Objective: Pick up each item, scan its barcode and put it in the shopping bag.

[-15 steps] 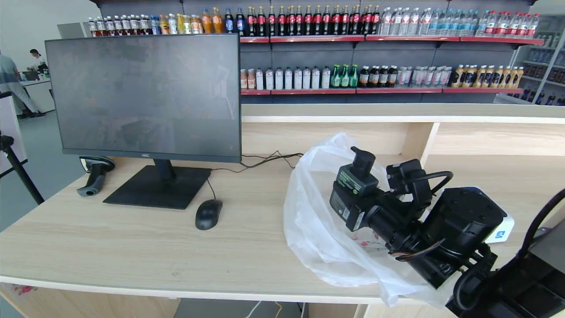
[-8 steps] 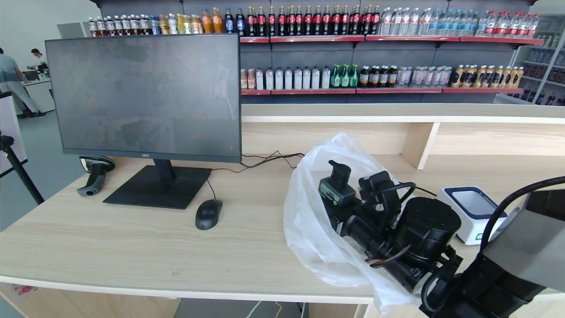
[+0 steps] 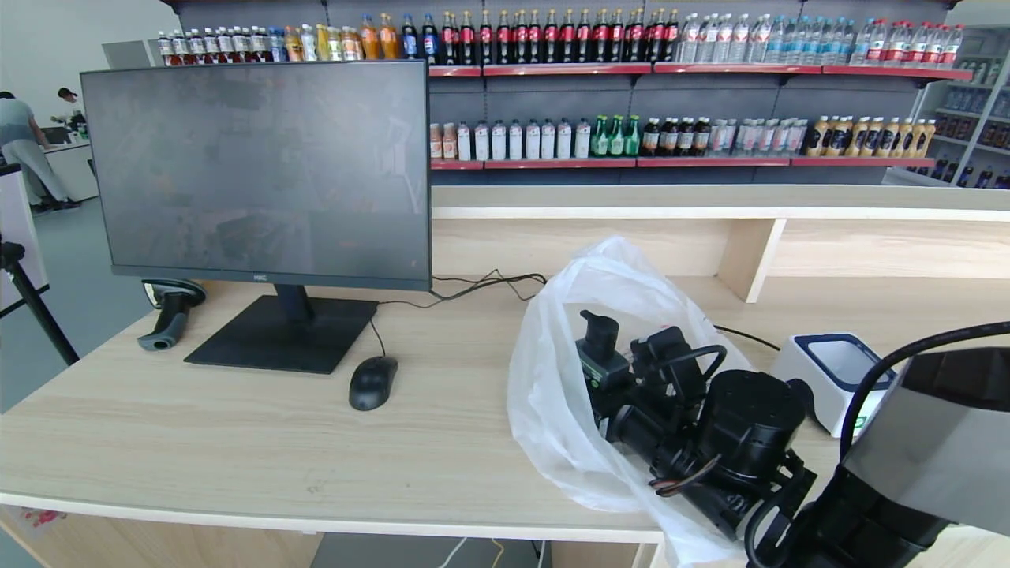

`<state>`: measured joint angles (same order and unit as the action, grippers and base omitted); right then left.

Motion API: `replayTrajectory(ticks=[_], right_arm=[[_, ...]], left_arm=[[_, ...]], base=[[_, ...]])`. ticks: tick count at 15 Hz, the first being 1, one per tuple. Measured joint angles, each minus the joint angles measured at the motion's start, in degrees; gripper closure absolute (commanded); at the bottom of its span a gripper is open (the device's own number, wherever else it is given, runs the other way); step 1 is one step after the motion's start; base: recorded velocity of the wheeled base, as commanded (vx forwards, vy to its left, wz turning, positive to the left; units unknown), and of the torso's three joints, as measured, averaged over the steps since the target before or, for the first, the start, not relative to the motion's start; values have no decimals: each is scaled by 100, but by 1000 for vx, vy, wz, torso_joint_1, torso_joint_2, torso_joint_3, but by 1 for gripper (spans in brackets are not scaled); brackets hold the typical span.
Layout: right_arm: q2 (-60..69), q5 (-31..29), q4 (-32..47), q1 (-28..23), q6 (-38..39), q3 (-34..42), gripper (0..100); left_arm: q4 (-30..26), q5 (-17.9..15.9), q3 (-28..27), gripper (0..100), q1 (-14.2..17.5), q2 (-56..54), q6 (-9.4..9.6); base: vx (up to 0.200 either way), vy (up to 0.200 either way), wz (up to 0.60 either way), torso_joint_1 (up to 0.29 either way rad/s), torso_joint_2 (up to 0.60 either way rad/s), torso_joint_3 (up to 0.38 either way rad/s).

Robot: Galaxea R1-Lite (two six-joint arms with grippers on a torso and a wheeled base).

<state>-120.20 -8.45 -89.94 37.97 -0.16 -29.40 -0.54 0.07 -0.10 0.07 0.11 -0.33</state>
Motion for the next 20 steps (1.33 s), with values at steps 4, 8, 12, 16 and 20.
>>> replayTrajectory(ticks=[4,8,12,16,20], right_arm=[[-256,-22,-40,157,27,-22,100],[-455,-35,-24,210,78,-28,100],[-505,-35,-9,207,91,-30,100],[-500,-33,2,202,98,-30,0],[-411,-28,41,139,133,-28,0]], left_arm=[[0,-2,0,0,0,-1,0],[0,0,0,0,0,-1,0],[0,0,0,0,-2,-1,0],[0,0,0,0,0,-1,1],[2,0,0,0,2,0,0]], base=[[0,0,0,0,0,0],[0,0,0,0,0,0],[0,0,0,0,0,0],[0,0,0,0,0,0],[0,0,0,0,0,0]])
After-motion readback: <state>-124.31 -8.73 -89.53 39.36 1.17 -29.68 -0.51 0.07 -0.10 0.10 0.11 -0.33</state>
